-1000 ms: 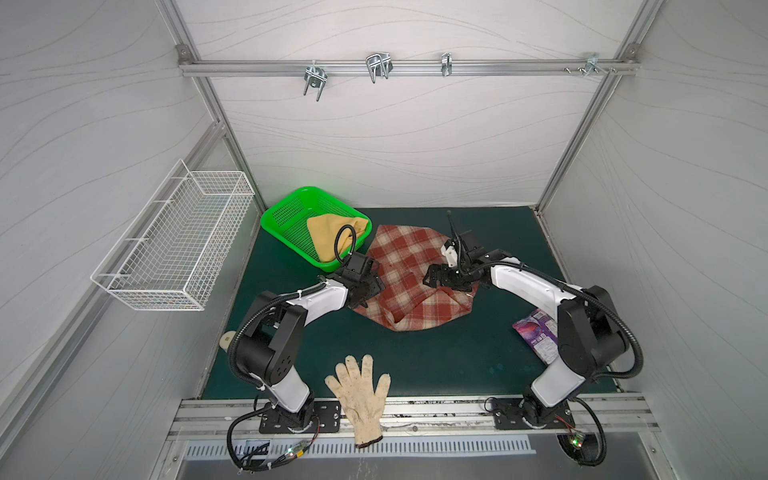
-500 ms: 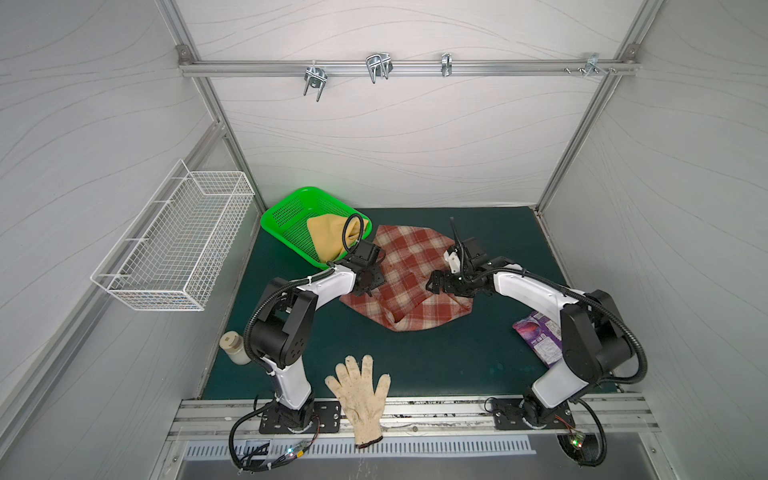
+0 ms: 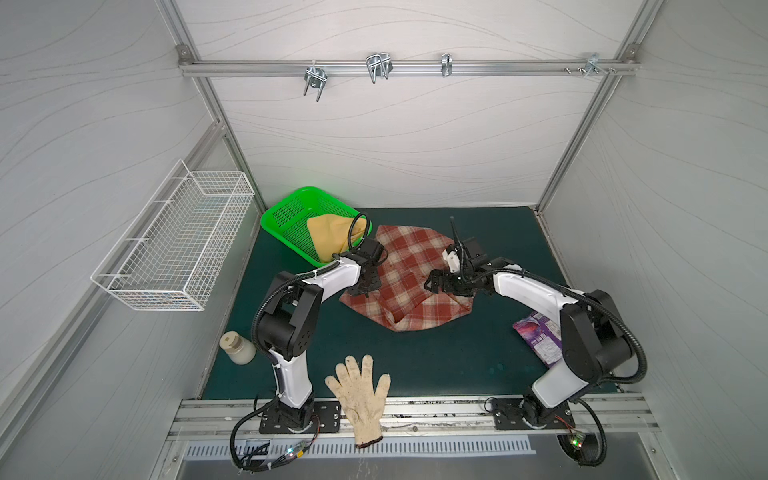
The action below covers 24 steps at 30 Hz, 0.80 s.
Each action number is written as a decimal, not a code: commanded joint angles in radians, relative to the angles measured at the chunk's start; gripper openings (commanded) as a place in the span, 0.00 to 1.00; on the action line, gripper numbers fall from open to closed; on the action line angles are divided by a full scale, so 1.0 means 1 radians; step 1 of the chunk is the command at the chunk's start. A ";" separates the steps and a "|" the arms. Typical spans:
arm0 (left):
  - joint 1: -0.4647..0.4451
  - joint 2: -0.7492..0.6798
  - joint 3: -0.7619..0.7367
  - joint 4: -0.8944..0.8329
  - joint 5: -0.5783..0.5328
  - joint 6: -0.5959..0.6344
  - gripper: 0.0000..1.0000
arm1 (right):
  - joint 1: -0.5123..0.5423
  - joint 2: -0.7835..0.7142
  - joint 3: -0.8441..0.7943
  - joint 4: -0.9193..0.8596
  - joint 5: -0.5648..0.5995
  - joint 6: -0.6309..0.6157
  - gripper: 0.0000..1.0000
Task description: Fold and stack the skirts
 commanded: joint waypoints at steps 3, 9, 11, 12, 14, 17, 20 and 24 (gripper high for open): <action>-0.011 0.051 0.068 -0.051 -0.042 0.025 0.42 | 0.011 -0.031 -0.019 0.011 -0.017 -0.005 0.99; -0.021 0.024 0.061 -0.015 -0.028 0.012 0.56 | 0.014 -0.039 -0.032 0.025 -0.030 -0.006 0.99; -0.025 0.009 0.060 -0.010 -0.010 0.001 0.60 | 0.015 -0.039 -0.038 0.028 -0.032 -0.005 0.99; -0.026 -0.005 0.051 0.003 0.002 -0.010 0.63 | 0.014 -0.039 -0.041 0.032 -0.032 -0.006 0.99; -0.026 -0.030 0.028 0.032 0.006 -0.026 0.66 | 0.016 -0.039 -0.044 0.033 -0.034 -0.005 0.99; -0.026 -0.013 0.045 0.016 -0.015 -0.023 0.67 | 0.018 -0.035 -0.043 0.037 -0.039 -0.002 0.99; -0.026 0.050 0.111 -0.041 -0.022 0.004 0.66 | 0.024 -0.038 -0.041 0.039 -0.043 0.000 0.99; -0.026 0.094 0.123 -0.053 -0.026 0.005 0.62 | 0.027 -0.048 -0.042 0.035 -0.044 -0.004 0.99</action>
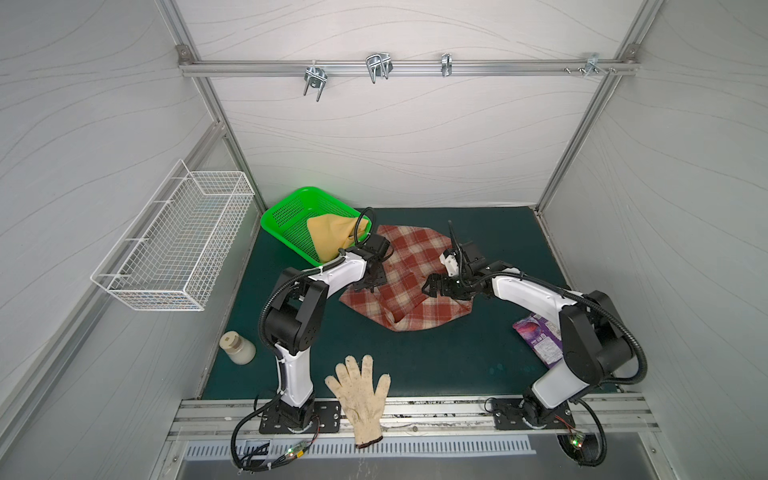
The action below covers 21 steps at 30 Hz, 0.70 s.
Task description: Fold and stack the skirts
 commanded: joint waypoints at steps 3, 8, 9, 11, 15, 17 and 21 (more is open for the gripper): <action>-0.005 0.055 0.026 -0.043 -0.025 0.006 0.58 | 0.008 -0.049 -0.009 0.003 -0.012 -0.008 0.99; -0.005 0.066 0.037 -0.082 -0.049 0.029 0.51 | 0.008 -0.055 -0.012 0.003 -0.014 -0.012 0.99; -0.006 0.070 0.041 -0.090 -0.054 0.034 0.48 | 0.008 -0.053 -0.013 0.006 -0.015 -0.009 0.99; -0.006 0.071 0.046 -0.097 -0.056 0.044 0.35 | 0.008 -0.052 -0.015 0.011 -0.018 -0.009 0.99; -0.006 0.032 0.027 -0.087 -0.045 0.042 0.17 | 0.008 -0.058 -0.024 0.019 -0.018 -0.006 0.99; -0.006 0.001 0.016 -0.083 -0.037 0.040 0.08 | 0.007 -0.069 -0.031 0.024 -0.012 -0.013 0.99; -0.006 -0.093 -0.012 -0.090 -0.030 0.029 0.03 | 0.008 -0.094 -0.042 0.037 0.007 -0.014 0.99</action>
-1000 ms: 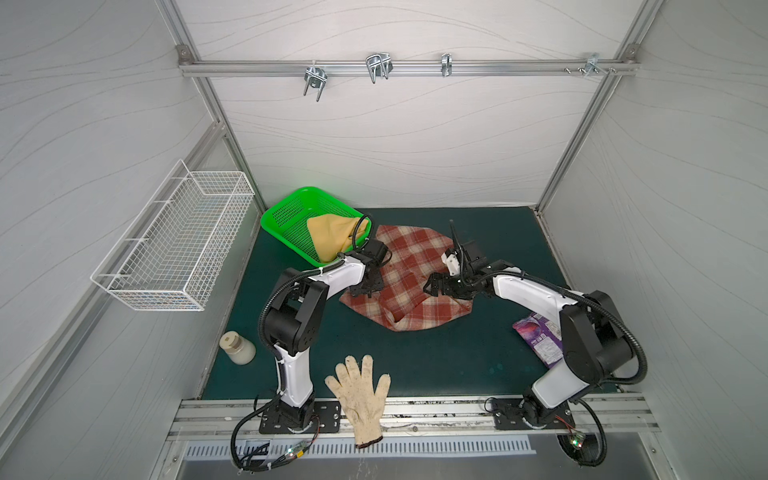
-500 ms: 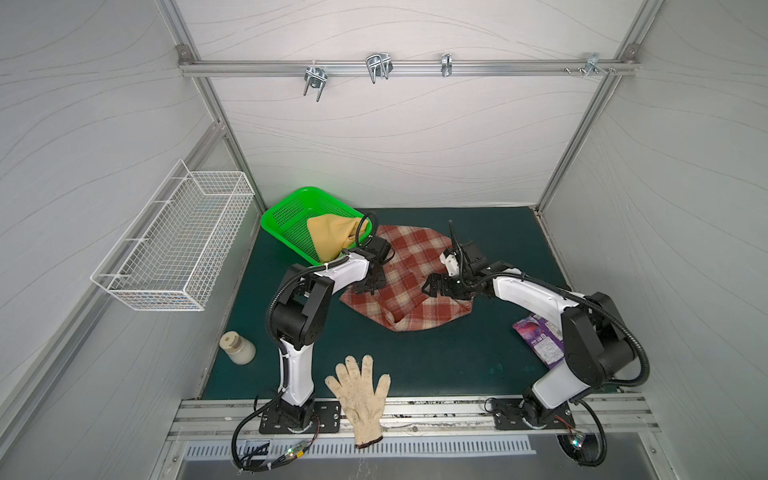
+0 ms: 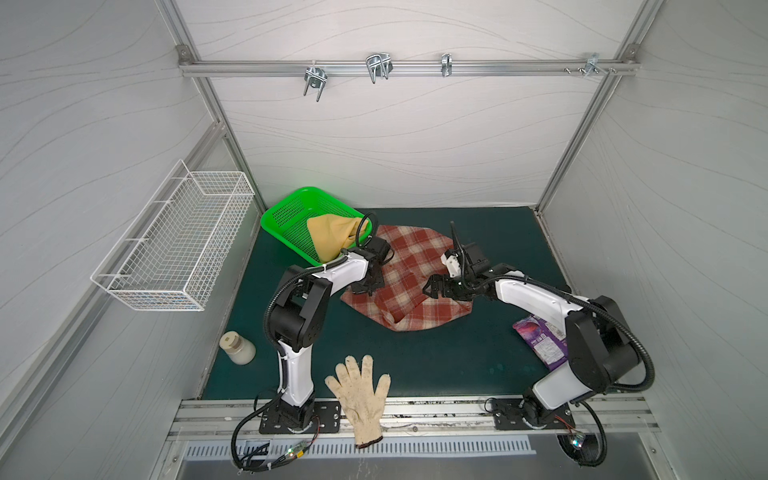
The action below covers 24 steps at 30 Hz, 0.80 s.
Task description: Fold and stack the skirts
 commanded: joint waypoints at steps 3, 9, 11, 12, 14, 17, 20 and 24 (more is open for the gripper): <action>-0.005 -0.194 -0.059 -0.011 0.002 -0.022 0.02 | 0.008 -0.059 -0.003 0.016 0.010 -0.017 0.97; -0.005 -0.415 -0.222 0.024 0.012 -0.048 0.02 | 0.028 -0.101 -0.012 -0.005 0.052 -0.063 0.96; -0.005 -0.495 -0.298 0.056 0.017 -0.062 0.02 | 0.038 -0.103 -0.019 -0.013 0.057 -0.074 0.96; -0.005 -0.523 -0.326 0.063 0.020 -0.068 0.02 | 0.044 -0.103 -0.025 -0.015 0.062 -0.079 0.95; -0.004 -0.571 -0.376 0.078 0.019 -0.073 0.03 | 0.055 -0.101 -0.039 -0.020 0.070 -0.085 0.93; -0.002 -0.591 -0.411 0.079 0.008 -0.073 0.03 | 0.067 -0.092 -0.058 -0.027 0.092 -0.079 0.92; 0.005 -0.588 -0.431 0.090 -0.003 -0.071 0.03 | 0.075 -0.093 -0.086 -0.022 0.135 -0.075 0.92; 0.031 -0.573 -0.461 0.124 0.024 -0.078 0.03 | 0.074 -0.089 -0.106 0.001 0.182 -0.074 0.92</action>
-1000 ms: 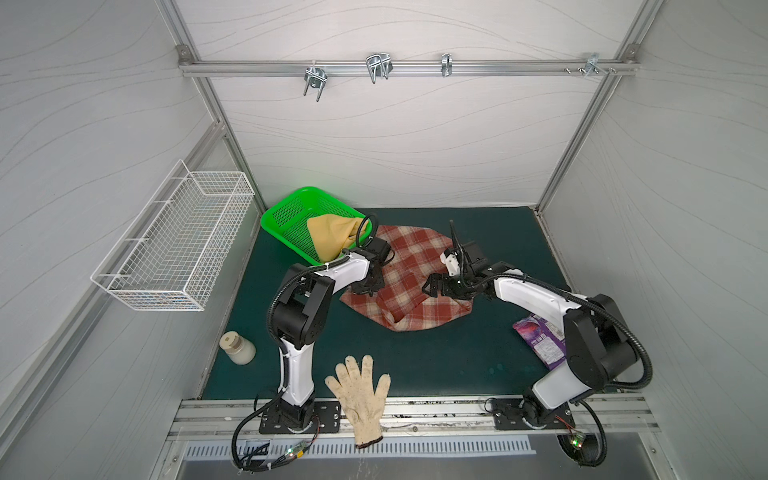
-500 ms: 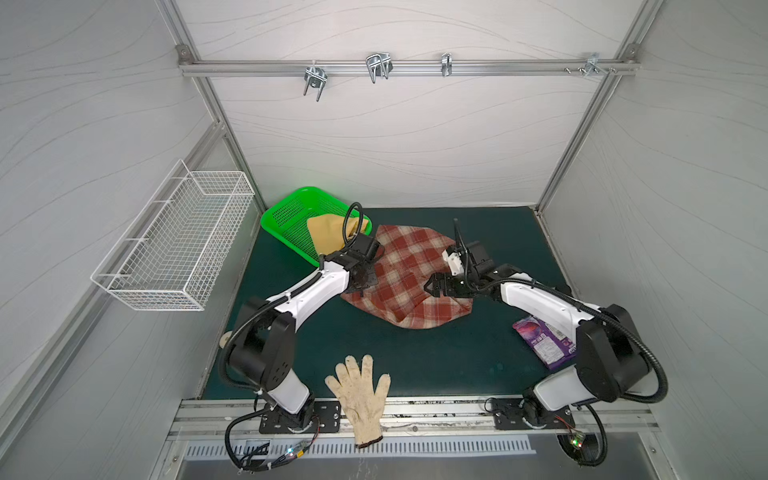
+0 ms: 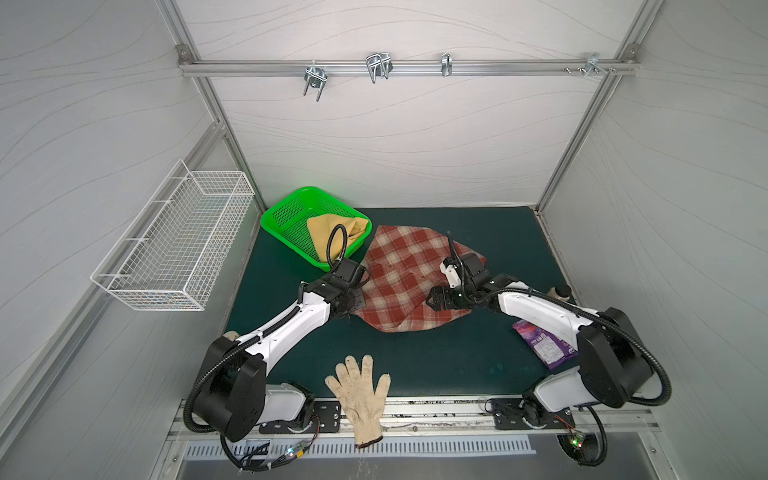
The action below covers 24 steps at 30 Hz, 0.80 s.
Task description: Fold and stack the skirts
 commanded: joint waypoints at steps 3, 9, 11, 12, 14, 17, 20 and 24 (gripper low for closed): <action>0.026 0.016 -0.011 0.054 0.011 -0.017 0.03 | 0.004 0.033 0.022 0.002 0.095 -0.037 0.93; 0.030 0.027 -0.012 0.065 0.023 -0.014 0.02 | -0.014 0.130 0.062 0.021 0.101 -0.040 0.93; 0.030 0.027 -0.013 0.068 0.025 -0.014 0.02 | -0.017 0.153 0.068 0.029 0.094 -0.035 0.93; 0.030 0.027 -0.014 0.068 0.026 -0.014 0.02 | -0.019 0.163 0.073 0.030 0.094 -0.033 0.93; 0.030 0.027 -0.014 0.072 0.029 -0.013 0.02 | -0.022 0.175 0.081 0.035 0.097 -0.034 0.93; 0.030 0.031 -0.011 0.072 0.027 -0.008 0.02 | -0.029 0.187 0.088 0.041 0.066 -0.035 0.87; 0.035 0.037 -0.012 0.075 0.031 -0.007 0.02 | -0.030 0.192 0.092 0.041 0.059 -0.037 0.81; 0.036 0.040 -0.014 0.080 0.034 -0.008 0.01 | -0.030 0.190 0.093 0.040 0.039 -0.038 0.53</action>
